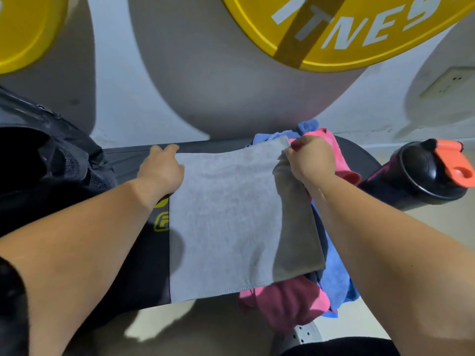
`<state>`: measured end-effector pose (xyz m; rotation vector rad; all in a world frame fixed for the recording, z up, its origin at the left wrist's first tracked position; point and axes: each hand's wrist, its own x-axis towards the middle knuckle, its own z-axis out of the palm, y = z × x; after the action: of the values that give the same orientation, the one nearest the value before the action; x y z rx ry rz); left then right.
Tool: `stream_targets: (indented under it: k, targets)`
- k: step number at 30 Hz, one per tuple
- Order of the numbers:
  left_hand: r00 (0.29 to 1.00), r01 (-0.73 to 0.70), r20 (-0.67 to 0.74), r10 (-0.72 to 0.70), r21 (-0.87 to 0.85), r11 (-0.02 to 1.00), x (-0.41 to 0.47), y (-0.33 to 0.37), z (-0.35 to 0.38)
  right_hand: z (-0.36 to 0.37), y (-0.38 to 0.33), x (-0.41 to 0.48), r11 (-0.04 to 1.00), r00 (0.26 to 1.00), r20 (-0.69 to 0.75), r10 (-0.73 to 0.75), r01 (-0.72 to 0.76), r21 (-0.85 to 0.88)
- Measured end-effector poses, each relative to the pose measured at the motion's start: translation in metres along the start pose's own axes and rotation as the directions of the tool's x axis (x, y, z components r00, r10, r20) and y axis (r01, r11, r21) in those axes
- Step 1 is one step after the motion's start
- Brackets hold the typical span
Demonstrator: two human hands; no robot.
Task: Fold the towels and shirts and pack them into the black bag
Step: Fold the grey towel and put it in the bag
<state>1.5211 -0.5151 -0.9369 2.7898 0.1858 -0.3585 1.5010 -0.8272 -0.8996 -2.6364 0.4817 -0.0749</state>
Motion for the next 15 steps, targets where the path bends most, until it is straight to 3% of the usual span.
stream_targets:
  k: [5, 10, 15]
  targets:
    - [0.994, -0.04, -0.104, 0.039, -0.001, 0.999, 0.008, 0.0, -0.003, 0.0, -0.004, -0.002, 0.998, 0.999, -0.026, 0.028, -0.027, 0.052]
    - [0.967, -0.114, -0.241, 0.077, -0.146, 0.983, -0.015, 0.002, -0.026, -0.023, -0.012, -0.021, 0.948, 0.999, -0.006, -0.04, 0.04, 0.315]
    - [0.903, -0.302, -0.38, 0.202, -0.225, 0.926, -0.071, 0.018, -0.08, -0.071, -0.025, -0.052, 0.851, 0.994, 0.036, -0.106, 0.072, 0.52]
